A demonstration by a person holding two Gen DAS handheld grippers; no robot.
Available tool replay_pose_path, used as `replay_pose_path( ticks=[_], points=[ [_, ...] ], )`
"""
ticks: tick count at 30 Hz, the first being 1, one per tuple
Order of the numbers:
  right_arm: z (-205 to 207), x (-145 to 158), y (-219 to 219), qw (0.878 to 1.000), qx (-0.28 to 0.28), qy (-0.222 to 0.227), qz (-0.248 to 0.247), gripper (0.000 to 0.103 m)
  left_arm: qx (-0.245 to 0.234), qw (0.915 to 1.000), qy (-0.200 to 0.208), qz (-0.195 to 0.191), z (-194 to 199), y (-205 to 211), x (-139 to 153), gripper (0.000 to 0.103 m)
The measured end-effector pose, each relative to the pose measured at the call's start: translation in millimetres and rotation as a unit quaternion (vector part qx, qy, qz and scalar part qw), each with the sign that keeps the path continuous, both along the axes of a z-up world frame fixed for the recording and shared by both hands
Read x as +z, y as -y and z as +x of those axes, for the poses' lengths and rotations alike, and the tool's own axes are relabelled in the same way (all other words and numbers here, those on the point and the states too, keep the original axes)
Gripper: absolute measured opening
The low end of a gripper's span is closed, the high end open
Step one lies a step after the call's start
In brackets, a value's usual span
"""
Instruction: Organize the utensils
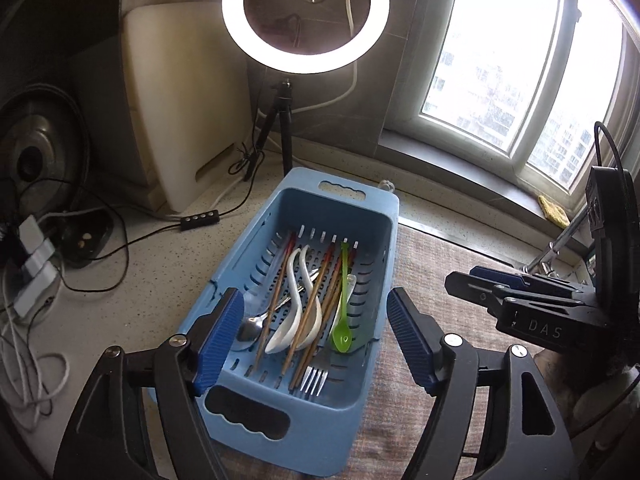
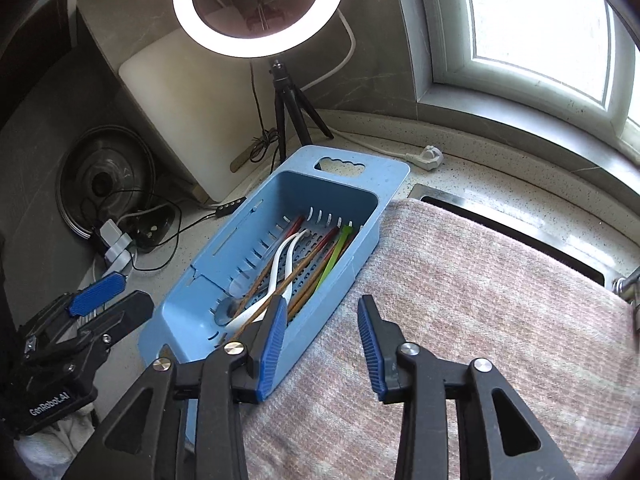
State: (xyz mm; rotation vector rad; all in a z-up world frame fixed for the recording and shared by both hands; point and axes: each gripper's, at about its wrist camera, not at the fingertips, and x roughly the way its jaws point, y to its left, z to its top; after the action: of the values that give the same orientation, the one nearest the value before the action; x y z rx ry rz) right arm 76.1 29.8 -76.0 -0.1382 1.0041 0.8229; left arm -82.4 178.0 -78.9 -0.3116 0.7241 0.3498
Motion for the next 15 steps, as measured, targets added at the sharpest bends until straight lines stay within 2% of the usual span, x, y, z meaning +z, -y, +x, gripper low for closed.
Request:
replay_pose_path(
  ticks=[4, 9, 12, 14, 15],
  points=[
    [-6.8, 3.9, 18.6, 1.000, 0.008, 0.001, 0.009, 0.043, 0.009, 0.9999, 0.007, 0.011, -12.1, 24.6, 9.2, 0.076],
    [-13.4, 9.2, 38.4, 1.000, 0.022, 0.006, 0.020, 0.050, 0.020, 0.9995, 0.004, 0.022, -23.7, 47.9, 13.2, 0.076],
    [-16.2, 12.0, 48.0, 0.999, 0.026, 0.015, 0.028, 0.061, 0.027, 0.9993, -0.003, 0.025, -30.4, 57.9, 13.8, 0.076],
    [-18.0, 12.9, 54.5, 0.999, 0.030, 0.020, 0.035, 0.073, 0.031, 0.9991, -0.007, 0.029, -33.8, 64.2, 13.8, 0.076],
    [-19.0, 13.0, 57.4, 0.999, 0.032, 0.024, 0.035, 0.075, 0.033, 0.9988, -0.010, 0.033, -34.9, 67.2, 13.7, 0.076]
  ],
)
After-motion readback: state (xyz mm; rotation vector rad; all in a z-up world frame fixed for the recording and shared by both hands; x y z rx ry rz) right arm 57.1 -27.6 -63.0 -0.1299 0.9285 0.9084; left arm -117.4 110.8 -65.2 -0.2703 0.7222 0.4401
